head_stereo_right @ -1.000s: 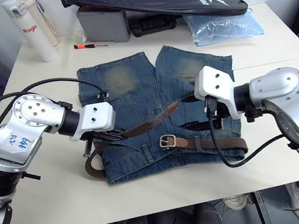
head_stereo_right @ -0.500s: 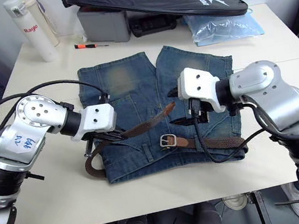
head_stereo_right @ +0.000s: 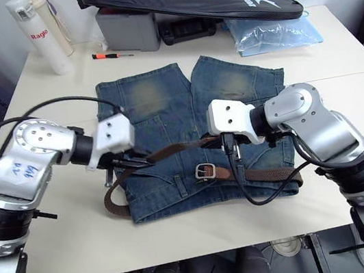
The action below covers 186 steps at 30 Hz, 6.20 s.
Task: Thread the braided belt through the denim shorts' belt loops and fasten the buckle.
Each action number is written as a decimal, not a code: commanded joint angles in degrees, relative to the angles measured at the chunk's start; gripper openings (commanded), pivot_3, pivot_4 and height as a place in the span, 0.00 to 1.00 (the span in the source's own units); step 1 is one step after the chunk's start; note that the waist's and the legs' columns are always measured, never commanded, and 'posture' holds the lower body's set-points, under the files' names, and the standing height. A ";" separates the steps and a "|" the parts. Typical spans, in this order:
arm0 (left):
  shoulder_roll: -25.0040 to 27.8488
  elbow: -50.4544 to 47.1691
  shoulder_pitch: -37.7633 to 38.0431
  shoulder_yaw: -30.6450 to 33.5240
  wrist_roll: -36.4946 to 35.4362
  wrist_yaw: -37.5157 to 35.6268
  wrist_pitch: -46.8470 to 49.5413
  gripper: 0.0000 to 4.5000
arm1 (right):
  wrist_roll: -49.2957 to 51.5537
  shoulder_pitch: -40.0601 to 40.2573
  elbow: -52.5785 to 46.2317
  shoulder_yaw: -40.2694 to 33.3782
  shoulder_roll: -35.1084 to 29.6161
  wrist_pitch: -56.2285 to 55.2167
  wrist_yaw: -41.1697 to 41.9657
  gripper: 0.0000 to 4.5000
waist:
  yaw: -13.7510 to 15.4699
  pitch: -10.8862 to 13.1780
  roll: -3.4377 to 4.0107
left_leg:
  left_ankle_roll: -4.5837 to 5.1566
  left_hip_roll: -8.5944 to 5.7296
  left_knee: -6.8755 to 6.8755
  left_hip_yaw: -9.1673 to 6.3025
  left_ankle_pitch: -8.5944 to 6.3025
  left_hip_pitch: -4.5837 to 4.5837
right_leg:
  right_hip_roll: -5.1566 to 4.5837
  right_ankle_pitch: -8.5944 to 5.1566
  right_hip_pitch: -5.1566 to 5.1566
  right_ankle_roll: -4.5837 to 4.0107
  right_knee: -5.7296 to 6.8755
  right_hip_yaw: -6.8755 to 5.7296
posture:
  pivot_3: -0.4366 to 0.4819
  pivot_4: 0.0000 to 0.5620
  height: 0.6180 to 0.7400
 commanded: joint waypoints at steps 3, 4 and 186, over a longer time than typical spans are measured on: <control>-5.93 3.07 -6.98 25.49 -12.98 9.94 35.06 0.76 | -1.69 0.88 -0.25 -3.38 -0.25 -1.56 -2.12 0.00 | 0.00 0.00 0.00 | 0.00 0.00 0.00 -0.02 0.00 0.00 | 0.00 0.00 0.00 0.00 0.01 -0.01 | 0.48 0.27 1.00; -7.69 4.06 -9.02 29.61 -15.21 11.58 40.34 0.85 | -2.03 1.11 -0.17 -3.49 -0.11 -1.75 -2.49 0.00 | 0.00 0.00 -0.01 | 0.00 0.02 0.02 -0.04 0.00 -0.01 | 0.01 0.00 0.00 0.00 0.02 -0.03 | 0.48 0.27 1.00; -37.36 -8.85 22.94 13.51 -50.70 97.26 0.82 0.00 | 12.24 -2.77 -4.21 -9.79 -11.85 34.57 -3.09 0.98 | 0.44 0.02 0.16 | -0.38 0.53 -0.38 0.07 0.01 0.01 | 0.64 0.47 0.09 -0.38 -1.02 0.00 | 0.48 0.27 1.00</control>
